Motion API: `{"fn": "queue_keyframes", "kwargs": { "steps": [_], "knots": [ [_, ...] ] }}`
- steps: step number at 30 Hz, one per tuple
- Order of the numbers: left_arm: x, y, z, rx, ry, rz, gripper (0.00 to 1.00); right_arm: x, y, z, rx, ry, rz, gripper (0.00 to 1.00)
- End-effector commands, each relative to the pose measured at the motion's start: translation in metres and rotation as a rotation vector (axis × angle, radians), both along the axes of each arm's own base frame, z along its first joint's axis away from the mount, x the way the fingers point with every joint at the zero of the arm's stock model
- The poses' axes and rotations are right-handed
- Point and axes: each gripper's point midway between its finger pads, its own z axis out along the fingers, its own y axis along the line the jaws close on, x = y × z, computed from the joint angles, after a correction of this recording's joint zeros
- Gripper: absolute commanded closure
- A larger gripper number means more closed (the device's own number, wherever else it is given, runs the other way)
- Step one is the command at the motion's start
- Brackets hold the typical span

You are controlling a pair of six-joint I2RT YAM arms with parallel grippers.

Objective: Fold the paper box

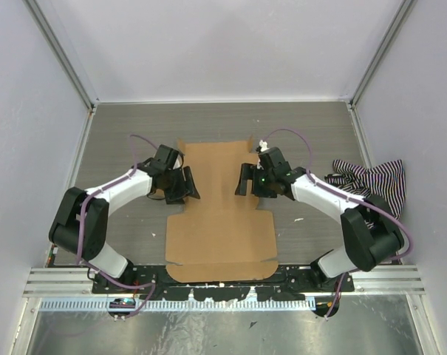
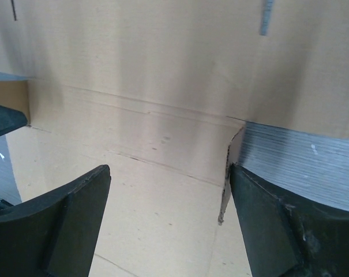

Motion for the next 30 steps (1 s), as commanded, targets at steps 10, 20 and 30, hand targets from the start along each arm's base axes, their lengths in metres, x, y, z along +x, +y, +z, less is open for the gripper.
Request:
{"fn": "queue_keyframes", "kwargs": {
  "steps": [10,20,30],
  "knots": [
    [0.017,-0.029,-0.005,-0.044,-0.015,-0.018,0.31,0.009,0.041,-0.01,-0.005,-0.003,0.047,0.11],
    [0.013,-0.031,-0.036,-0.012,0.051,-0.025,0.32,-0.002,0.049,-0.055,-0.061,0.099,0.063,0.14],
    [0.04,-0.016,0.017,0.11,-0.065,-0.03,0.31,0.026,0.021,0.003,-0.19,-0.066,-0.019,0.14]
  ]
}}
